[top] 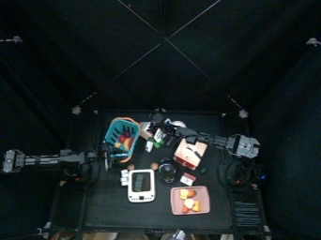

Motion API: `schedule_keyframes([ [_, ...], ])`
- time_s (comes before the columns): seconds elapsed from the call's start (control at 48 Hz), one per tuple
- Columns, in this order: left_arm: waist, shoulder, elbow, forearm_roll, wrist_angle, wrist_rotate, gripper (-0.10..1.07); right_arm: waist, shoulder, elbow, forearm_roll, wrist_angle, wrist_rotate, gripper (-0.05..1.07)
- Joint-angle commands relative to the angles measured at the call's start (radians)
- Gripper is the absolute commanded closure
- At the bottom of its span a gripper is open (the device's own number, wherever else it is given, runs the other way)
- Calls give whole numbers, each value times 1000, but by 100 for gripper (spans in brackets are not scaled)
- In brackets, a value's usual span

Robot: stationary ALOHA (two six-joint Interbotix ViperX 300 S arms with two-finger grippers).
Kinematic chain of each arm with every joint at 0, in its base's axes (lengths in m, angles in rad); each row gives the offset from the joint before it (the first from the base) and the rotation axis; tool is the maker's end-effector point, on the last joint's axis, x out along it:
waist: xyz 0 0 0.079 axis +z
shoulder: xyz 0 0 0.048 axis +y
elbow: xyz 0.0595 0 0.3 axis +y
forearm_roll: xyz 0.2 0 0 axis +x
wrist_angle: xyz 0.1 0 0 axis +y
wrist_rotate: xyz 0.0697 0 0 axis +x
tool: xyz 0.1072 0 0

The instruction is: Pull out cleaver

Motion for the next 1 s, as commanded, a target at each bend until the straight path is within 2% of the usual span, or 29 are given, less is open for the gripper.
schedule_keyframes([
  [0.0,3,0,-26,2,-9,3,28,0,-55,-14,0,-11,2,52],
  [0.375,5,2,-31,3,-9,5,28,18,-107,5,0,-3,2,52],
  [0.625,3,0,-26,2,-9,3,28,15,-124,44,-29,-48,2,52],
  [0.812,3,2,-21,2,-9,3,28,3,-91,48,-31,-155,3,52],
  [0.979,5,0,-21,3,-9,3,28,3,-52,48,-35,-163,3,52],
])
